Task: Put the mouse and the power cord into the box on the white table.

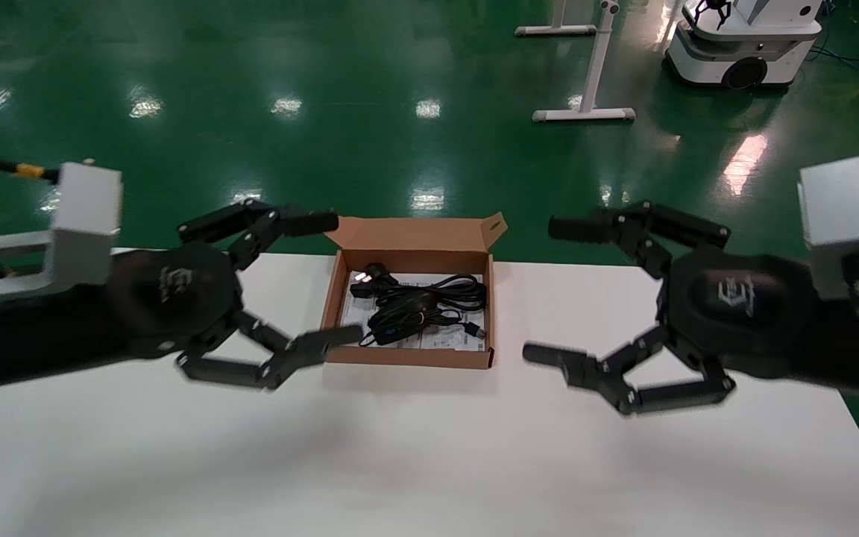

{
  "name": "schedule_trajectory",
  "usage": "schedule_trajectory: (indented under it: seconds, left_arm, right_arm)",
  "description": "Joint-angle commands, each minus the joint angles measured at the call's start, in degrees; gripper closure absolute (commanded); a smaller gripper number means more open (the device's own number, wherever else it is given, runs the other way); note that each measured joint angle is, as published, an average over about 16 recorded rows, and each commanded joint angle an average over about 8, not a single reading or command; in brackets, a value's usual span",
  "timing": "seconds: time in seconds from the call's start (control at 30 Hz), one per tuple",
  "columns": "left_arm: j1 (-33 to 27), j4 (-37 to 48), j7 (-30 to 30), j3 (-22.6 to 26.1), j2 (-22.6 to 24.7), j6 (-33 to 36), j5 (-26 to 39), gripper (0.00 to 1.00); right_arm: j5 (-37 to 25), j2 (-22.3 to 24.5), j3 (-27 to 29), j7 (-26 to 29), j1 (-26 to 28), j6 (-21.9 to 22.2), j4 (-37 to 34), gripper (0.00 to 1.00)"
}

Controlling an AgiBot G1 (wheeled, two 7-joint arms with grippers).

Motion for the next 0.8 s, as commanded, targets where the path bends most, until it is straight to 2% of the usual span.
schedule_trajectory:
  seconds: [0.03,0.33,0.8]
  left_arm:
    - [1.31,-2.37,-1.75,-0.84,-1.39,0.78,-1.30,0.00]
    - [6.31,-11.51,-8.23,-4.05,-6.67,3.81,-6.33,0.00]
    - [6.55,-11.81,-8.33,-4.24,-6.90,3.92,-6.63,0.00]
  right_arm:
    - [1.08,0.75,0.82,1.80,-1.54,-0.29,2.39,0.00]
    - [4.44,3.04,3.36,7.17,-6.40,-1.19,10.23,0.00]
    - [4.56,3.06,3.41,7.24,-6.39,-1.20,10.10,0.00]
